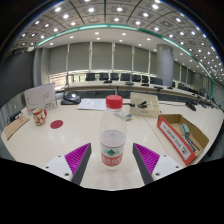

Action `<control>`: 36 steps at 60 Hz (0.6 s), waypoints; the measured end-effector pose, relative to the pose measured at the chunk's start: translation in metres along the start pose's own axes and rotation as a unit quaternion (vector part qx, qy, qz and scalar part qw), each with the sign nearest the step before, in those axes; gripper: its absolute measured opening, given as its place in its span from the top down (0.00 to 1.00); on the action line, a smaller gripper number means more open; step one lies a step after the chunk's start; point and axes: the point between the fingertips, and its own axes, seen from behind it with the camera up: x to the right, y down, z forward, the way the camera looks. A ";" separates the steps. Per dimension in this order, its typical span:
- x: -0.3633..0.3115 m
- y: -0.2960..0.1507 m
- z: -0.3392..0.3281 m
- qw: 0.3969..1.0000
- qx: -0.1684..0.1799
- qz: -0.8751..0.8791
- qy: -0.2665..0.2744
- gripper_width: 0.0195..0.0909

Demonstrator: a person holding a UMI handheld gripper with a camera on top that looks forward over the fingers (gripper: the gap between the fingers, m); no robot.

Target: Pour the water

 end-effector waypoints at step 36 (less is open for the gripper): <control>-0.003 -0.011 0.074 1.000 0.023 -0.019 0.004 0.73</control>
